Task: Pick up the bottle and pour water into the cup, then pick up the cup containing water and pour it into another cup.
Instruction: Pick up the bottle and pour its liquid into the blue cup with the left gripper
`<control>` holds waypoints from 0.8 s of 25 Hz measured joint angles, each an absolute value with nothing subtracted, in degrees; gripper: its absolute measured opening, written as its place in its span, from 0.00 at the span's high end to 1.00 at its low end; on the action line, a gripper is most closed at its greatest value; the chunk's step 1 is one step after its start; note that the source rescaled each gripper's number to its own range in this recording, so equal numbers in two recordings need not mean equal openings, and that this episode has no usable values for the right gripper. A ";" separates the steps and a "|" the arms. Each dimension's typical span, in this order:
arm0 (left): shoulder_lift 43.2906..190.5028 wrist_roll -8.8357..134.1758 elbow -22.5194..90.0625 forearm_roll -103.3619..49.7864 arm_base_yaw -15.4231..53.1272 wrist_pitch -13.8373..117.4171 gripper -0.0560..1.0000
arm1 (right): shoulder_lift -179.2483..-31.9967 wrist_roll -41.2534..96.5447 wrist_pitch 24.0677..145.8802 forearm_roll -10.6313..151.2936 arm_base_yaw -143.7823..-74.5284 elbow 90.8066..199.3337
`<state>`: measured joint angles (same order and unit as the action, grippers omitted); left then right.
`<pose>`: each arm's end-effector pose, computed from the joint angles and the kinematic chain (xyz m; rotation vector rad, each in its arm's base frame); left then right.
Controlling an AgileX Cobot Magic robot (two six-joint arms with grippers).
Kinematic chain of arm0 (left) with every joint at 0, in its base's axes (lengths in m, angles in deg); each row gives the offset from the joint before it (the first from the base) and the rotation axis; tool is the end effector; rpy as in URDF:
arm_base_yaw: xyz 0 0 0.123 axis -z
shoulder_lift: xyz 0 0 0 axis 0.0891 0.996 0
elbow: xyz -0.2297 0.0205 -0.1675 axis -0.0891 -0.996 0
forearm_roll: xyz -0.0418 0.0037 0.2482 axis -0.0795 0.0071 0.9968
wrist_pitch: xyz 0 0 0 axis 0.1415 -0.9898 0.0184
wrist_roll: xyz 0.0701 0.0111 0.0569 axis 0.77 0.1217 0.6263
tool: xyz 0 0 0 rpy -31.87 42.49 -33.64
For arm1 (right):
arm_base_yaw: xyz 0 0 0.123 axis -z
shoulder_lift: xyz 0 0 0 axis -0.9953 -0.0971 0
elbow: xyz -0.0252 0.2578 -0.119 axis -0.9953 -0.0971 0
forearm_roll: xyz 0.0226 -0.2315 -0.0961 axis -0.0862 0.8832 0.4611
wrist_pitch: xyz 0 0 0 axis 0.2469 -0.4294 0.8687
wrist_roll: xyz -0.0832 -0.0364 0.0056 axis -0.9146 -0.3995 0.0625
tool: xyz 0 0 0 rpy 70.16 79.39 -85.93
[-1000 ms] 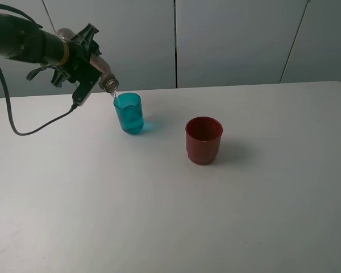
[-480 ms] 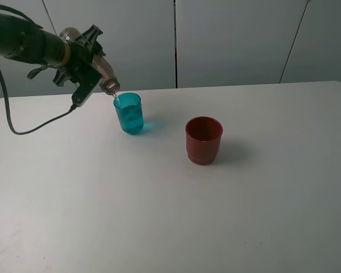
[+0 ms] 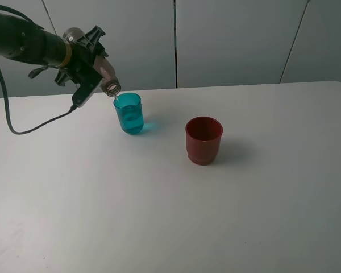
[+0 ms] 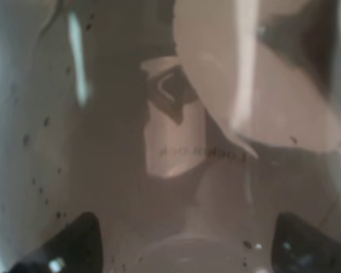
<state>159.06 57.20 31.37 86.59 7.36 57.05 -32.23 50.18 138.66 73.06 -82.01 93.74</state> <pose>0.4424 -0.1001 0.1934 2.2517 0.7823 1.0749 -0.0073 0.0075 0.2754 0.0310 2.0707 0.0790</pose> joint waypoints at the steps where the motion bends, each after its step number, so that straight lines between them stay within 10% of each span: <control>1: 159.06 57.34 31.37 86.59 7.36 57.05 0.92 | -32.23 50.18 138.66 73.06 -82.01 93.74; 20: 159.06 58.53 31.37 86.69 7.94 60.03 0.92 | -32.23 50.18 138.66 73.06 -82.01 93.74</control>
